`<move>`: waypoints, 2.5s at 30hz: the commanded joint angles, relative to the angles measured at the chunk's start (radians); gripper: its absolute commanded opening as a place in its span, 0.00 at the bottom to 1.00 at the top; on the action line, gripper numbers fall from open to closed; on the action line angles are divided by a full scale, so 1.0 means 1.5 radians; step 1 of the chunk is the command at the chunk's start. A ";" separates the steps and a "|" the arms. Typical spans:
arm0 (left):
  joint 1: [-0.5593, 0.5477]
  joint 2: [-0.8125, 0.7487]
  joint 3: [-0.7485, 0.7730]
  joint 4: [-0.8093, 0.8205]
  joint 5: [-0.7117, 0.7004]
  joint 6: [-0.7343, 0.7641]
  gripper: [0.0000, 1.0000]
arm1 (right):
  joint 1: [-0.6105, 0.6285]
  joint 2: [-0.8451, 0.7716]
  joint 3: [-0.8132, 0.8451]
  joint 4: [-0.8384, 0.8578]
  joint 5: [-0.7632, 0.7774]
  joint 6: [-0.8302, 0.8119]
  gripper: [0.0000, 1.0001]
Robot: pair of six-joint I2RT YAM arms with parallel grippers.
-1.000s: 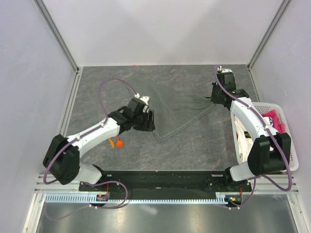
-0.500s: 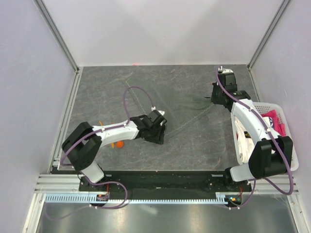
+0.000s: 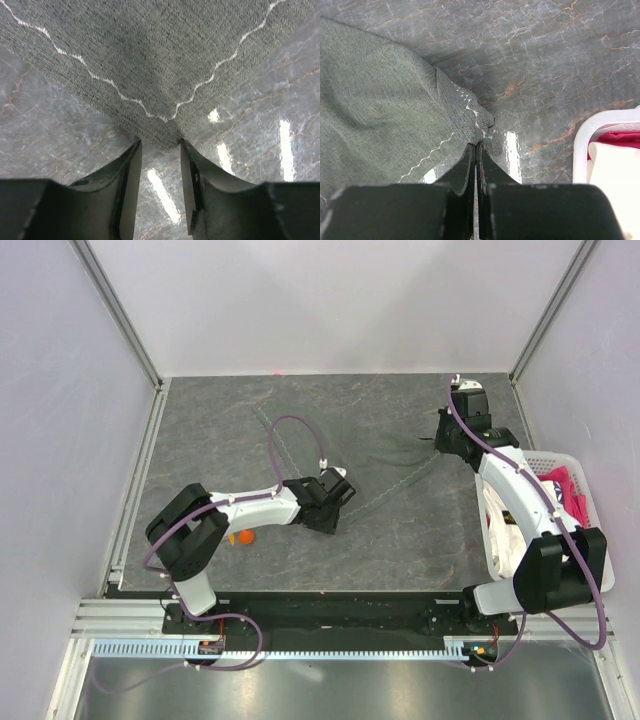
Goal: Fold the napkin, place the utensils inside, and roll it up
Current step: Flatten the napkin out
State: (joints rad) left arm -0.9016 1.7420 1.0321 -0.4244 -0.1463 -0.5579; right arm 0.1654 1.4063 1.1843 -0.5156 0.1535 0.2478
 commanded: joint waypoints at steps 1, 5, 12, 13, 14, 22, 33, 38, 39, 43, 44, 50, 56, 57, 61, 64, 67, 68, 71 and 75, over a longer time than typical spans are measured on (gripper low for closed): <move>-0.005 0.036 0.001 0.012 -0.033 -0.025 0.40 | -0.002 -0.024 -0.004 0.018 -0.007 0.002 0.00; -0.005 0.055 0.003 0.014 -0.050 -0.021 0.17 | -0.003 -0.026 -0.002 0.015 -0.013 0.004 0.00; 0.014 -0.045 0.020 0.042 -0.084 0.000 0.02 | -0.003 -0.039 0.020 -0.009 -0.012 0.005 0.00; 0.031 -0.067 0.025 0.040 -0.086 0.006 0.02 | -0.002 -0.041 0.025 -0.012 -0.015 0.006 0.00; 0.043 -0.117 0.029 0.038 -0.080 0.017 0.02 | -0.002 -0.042 0.033 -0.017 -0.022 0.007 0.00; 0.127 -0.359 0.113 -0.014 -0.139 0.144 0.02 | -0.002 -0.102 0.124 -0.042 -0.097 0.022 0.00; 0.137 -0.576 0.336 -0.115 -0.203 0.241 0.02 | -0.001 -0.269 0.348 -0.059 -0.234 0.095 0.00; 0.137 -0.594 0.452 -0.135 -0.177 0.265 0.02 | -0.001 -0.279 0.454 -0.059 -0.254 0.129 0.00; 0.137 -0.590 0.475 -0.134 -0.172 0.268 0.02 | -0.001 -0.273 0.466 -0.051 -0.253 0.133 0.00; 0.137 -0.543 0.488 -0.120 -0.174 0.289 0.02 | -0.002 -0.231 0.455 -0.039 -0.228 0.135 0.00; 0.137 -0.529 0.484 -0.107 -0.177 0.303 0.02 | -0.001 -0.209 0.446 -0.033 -0.222 0.134 0.00; 0.224 -0.392 0.465 -0.074 -0.094 0.311 0.02 | -0.002 -0.109 0.370 0.041 -0.195 0.106 0.00; 0.343 -0.298 0.478 -0.042 0.008 0.293 0.02 | -0.002 -0.016 0.380 0.062 -0.173 0.071 0.00; 0.349 -0.294 0.478 -0.037 0.017 0.296 0.02 | -0.002 -0.008 0.383 0.062 -0.172 0.063 0.00; 0.351 -0.296 0.471 -0.024 0.036 0.299 0.02 | -0.002 -0.004 0.386 0.066 -0.171 0.056 0.00; 0.351 -0.327 0.447 -0.017 0.039 0.297 0.02 | -0.001 -0.035 0.371 0.067 -0.178 0.041 0.00; 0.351 -0.372 0.426 -0.017 0.051 0.294 0.02 | -0.001 -0.080 0.363 0.047 -0.192 0.021 0.00; 0.350 -0.386 0.418 -0.018 0.055 0.292 0.02 | -0.001 -0.092 0.368 0.022 -0.192 0.012 0.00; 0.350 -0.439 0.413 -0.033 0.067 0.281 0.02 | -0.002 -0.138 0.384 -0.025 -0.181 -0.008 0.00; 0.351 -0.481 0.456 -0.073 0.085 0.266 0.02 | -0.001 -0.189 0.422 -0.064 -0.169 -0.011 0.00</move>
State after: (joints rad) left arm -0.3790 1.0763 1.6505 -0.5240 -0.0643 -0.1364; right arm 0.1654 1.1969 1.7329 -0.5606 -0.1188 0.2646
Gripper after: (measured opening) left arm 0.033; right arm 0.009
